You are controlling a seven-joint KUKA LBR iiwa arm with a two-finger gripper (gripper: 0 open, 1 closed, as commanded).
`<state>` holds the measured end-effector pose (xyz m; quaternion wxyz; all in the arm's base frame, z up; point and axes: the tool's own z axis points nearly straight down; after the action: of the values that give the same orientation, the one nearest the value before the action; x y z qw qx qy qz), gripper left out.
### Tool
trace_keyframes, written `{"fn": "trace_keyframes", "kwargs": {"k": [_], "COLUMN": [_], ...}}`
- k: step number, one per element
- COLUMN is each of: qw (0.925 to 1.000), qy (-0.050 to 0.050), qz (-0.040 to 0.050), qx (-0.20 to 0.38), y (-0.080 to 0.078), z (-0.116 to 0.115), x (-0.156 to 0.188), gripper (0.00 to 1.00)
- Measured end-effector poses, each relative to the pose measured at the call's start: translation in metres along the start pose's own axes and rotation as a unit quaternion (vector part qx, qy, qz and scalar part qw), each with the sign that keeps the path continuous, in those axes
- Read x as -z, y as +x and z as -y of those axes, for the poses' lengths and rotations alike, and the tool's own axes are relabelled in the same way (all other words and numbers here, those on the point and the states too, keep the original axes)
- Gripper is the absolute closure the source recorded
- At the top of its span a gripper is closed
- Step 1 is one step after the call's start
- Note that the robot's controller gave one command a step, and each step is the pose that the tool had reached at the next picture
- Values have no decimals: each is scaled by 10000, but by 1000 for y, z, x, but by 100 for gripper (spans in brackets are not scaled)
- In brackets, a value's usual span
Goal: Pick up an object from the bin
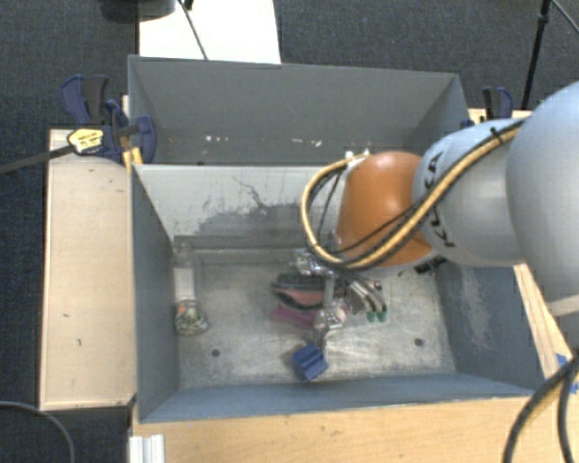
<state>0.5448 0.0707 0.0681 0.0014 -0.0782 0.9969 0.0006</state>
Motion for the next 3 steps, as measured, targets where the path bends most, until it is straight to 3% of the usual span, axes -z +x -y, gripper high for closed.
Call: {"fn": "trace_keyframes", "kwargs": {"k": [1,2,3], "qw": [9978,9839,9594], "qy": [-4,4,6], "qz": [20,20,-19], "qx": [-658,-1787,-2819], "y": [-4,-4,-1], "z": [-21,-4,-15], "x": [33,35,3], "gripper": [0,0,0]}}
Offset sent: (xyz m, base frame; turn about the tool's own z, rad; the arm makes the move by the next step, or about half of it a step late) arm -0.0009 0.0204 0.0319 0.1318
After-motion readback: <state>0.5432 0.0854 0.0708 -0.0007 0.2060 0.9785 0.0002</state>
